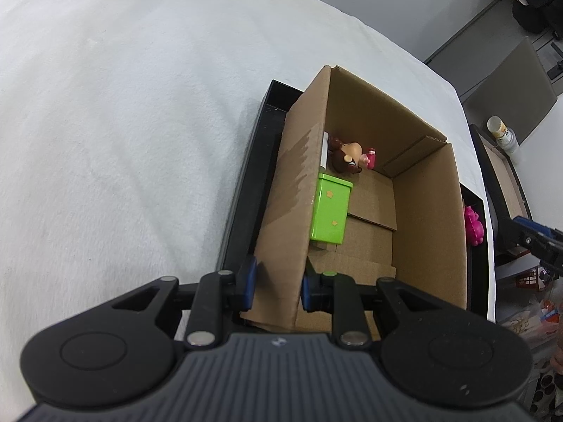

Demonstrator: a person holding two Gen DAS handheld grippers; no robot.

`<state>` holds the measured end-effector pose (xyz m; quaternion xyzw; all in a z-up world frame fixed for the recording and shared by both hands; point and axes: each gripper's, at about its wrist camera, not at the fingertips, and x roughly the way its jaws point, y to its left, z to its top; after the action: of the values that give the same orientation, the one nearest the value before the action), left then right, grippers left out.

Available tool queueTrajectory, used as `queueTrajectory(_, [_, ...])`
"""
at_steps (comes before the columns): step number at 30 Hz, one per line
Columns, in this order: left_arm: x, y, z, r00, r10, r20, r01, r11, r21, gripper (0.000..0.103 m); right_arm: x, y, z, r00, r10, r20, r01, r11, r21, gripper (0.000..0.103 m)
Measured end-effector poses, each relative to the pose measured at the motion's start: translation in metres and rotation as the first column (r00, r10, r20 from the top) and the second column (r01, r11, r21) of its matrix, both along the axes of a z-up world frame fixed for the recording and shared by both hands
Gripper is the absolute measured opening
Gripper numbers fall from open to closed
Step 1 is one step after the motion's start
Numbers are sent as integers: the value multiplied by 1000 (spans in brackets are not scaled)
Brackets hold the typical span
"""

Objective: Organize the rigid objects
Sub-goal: 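Return the right gripper to the tray and grasp the lavender block toy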

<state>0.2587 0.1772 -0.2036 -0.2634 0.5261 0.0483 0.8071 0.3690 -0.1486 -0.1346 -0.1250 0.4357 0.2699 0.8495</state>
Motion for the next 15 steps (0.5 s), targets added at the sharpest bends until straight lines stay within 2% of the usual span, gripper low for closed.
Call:
queueTrajectory(4, [1,0,0,1000,0,-1,0,1000,2,23,1,-8,-6,1000,-4,-4,4,1000,-10,63])
queueTrajectory(9, [1,-1,0,1000,3,-5,-3,1000,4,23,5,-18,-10,999,-38,-17,39,999,9,77])
queueTrajectory(15, [1,-1,0,1000,4,-7,-4,1000,5,23,16,-25,-26,995,-84,-49,86,995,42,77])
